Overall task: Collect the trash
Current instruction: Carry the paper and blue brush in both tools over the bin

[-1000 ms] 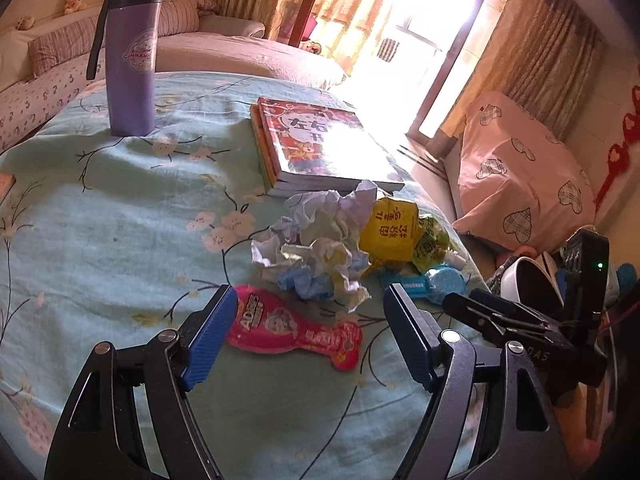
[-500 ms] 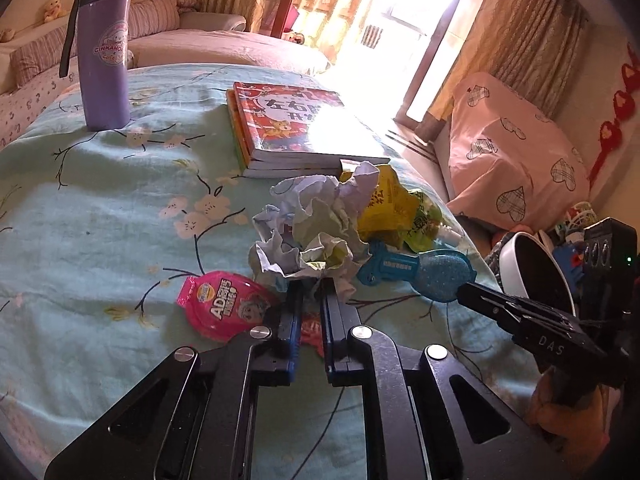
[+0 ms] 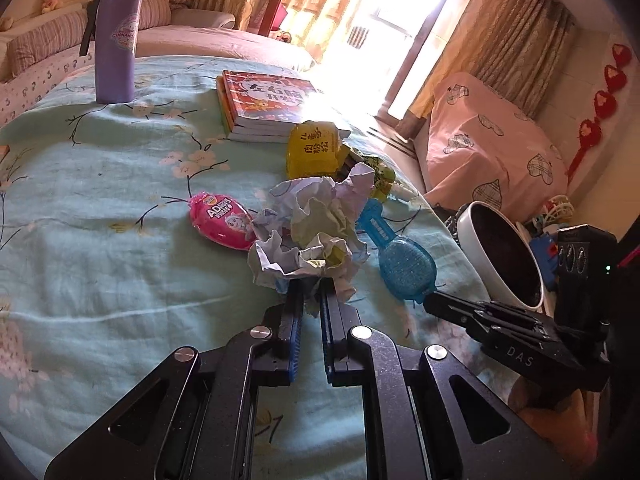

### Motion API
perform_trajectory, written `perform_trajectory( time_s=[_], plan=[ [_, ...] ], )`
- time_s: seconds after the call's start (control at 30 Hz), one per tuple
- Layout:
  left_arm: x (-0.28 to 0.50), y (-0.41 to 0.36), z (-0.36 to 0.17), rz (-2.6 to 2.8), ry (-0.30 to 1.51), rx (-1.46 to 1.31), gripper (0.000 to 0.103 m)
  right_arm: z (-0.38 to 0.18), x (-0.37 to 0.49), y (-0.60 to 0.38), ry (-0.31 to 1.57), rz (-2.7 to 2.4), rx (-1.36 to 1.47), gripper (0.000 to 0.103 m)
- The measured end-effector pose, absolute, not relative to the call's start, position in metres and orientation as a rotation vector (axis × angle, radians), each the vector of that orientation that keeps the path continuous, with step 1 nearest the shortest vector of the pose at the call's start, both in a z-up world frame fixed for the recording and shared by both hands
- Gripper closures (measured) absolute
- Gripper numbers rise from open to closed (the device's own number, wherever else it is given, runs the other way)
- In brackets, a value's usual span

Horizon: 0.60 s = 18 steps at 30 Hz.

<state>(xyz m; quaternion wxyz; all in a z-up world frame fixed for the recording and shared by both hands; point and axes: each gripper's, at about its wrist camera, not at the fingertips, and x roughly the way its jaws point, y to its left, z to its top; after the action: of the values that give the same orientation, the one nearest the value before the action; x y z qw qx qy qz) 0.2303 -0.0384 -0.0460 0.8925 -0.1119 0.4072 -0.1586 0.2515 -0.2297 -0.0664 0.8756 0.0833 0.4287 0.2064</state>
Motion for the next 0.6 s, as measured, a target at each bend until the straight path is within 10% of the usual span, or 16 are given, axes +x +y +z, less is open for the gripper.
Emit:
perform_trajectory(
  time_s=[0.1,0.2,0.6],
  plan=[
    [0.224,-0.038,-0.048,-0.335,0.849,-0.232,0.095,-0.072,0.243,-0.228,0.912,0.424,0.154,0.091],
    [0.221,-0.039,-0.050,-0.341,0.856,-0.235,0.095,-0.072,0.237,-0.232,0.889,0.364,0.143,0.054],
    [0.215,-0.039,-0.046,-0.342,0.851,-0.248,0.095,-0.076,0.277,-0.203,0.898,0.330,0.038,0.062]
  ],
)
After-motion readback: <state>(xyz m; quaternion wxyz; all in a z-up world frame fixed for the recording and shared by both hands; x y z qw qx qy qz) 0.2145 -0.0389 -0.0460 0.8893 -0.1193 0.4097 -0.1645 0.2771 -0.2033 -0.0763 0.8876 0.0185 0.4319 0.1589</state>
